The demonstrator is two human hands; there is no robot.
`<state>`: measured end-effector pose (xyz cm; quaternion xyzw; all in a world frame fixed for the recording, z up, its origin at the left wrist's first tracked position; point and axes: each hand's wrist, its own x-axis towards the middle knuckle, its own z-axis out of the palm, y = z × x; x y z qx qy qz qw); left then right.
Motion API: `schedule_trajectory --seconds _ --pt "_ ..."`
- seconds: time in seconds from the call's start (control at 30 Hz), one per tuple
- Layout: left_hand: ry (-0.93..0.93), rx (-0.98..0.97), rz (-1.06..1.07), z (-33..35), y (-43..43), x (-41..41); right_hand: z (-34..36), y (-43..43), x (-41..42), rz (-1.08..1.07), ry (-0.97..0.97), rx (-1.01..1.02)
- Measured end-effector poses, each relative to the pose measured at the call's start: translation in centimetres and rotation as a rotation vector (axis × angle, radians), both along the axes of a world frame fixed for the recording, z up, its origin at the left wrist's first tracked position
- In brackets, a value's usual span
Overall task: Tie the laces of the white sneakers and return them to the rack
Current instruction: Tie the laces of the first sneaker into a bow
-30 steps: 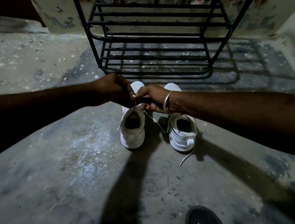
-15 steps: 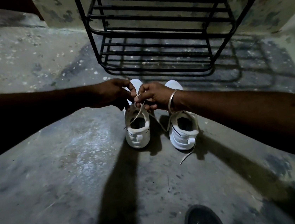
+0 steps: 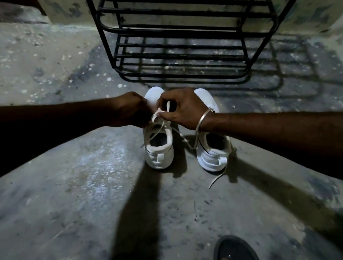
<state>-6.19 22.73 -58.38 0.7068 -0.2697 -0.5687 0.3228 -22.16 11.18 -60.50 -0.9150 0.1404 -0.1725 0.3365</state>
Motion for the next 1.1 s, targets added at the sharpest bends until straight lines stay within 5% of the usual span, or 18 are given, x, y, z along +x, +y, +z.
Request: schedule_trajectory --seconds 0.17,0.27,0.43,0.7,0.8,0.9,1.1 --pt "-0.028 -0.034 0.034 -0.2 0.2 -0.4 0.1 0.3 -0.1 -0.006 0.014 -0.029" --pt "-0.077 -0.132 -0.020 -0.2 0.6 -0.2 0.1 0.1 0.4 -0.135 0.092 0.177" --pt "-0.444 -0.212 -0.179 -0.5 1.1 -0.9 1.1 0.5 1.1 -0.280 0.283 0.774" --pt "-0.859 -0.323 -0.550 2.5 1.2 2.3 2.0 0.8 1.3 -0.225 0.382 0.980" --pt "-1.101 -0.422 -0.516 2.3 1.0 3.5 2.3 1.0 1.5 -0.216 0.389 0.990" --pt "-1.127 -0.452 -0.342 2.4 1.3 3.7 2.3 1.1 1.3 -0.224 0.361 1.000" --pt "-0.991 -0.534 -0.470 1.9 2.7 0.7 1.8 1.0 1.1 -0.291 0.309 1.043"
